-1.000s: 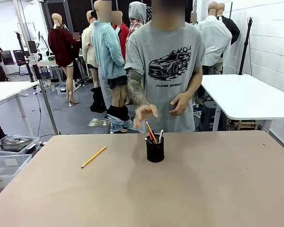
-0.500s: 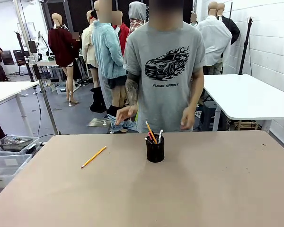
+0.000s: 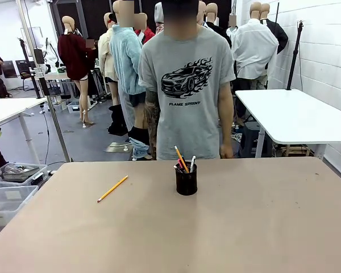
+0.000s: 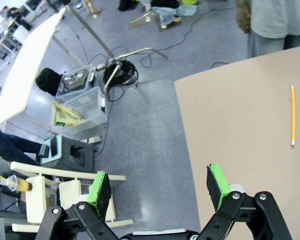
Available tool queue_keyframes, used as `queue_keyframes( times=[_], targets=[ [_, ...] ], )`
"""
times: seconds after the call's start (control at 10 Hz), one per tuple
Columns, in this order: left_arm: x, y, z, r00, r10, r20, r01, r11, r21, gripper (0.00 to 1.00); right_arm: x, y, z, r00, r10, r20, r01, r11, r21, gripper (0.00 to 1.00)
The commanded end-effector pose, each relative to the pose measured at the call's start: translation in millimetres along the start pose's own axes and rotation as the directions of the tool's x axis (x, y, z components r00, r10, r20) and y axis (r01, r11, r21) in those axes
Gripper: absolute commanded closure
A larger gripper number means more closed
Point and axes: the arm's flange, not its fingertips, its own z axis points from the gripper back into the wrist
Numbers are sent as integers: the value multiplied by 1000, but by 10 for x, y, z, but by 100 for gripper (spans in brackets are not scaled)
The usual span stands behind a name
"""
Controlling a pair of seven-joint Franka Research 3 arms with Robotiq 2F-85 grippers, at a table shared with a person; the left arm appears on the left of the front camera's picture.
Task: Place the pens into the pen holder.
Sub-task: Pick up a writing instrument from the table and place it into the Pen holder.
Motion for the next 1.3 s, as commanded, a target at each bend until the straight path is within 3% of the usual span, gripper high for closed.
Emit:
queue_keyframes(
  times=[0.0,0.1,0.4,0.8,0.9,1.0,1.2],
  targets=[
    [507,-215,-437,996,-84,-29,82,996,-46,0,-7,-7,-2,1000,10,-4,-10,1000,8,25],
    [662,-384,-619,988,-137,-68,132,989,-67,0,-7,-7,-2,1000,10,-4,-10,1000,8,25],
    [995,-1043,-989,950,-306,-56,289,934,-211,0,-7,-7,-2,1000,10,-4,-10,1000,8,25],
    [1085,-1876,-1466,900,-420,-113,357,861,-362,0,-7,-7,-2,1000,10,-4,-10,1000,8,25],
    [1064,-1775,-1474,916,-363,-170,321,918,-232,0,-7,-7,-2,1000,10,-4,-10,1000,8,25],
    [987,-1965,-1426,911,-400,-100,351,879,-323,0,-7,-7,-2,1000,10,-4,-10,1000,8,25],
    [982,-1960,-1513,909,-397,-124,344,885,-314,0,-7,-7,-2,1000,10,-4,-10,1000,8,25]
  ],
)
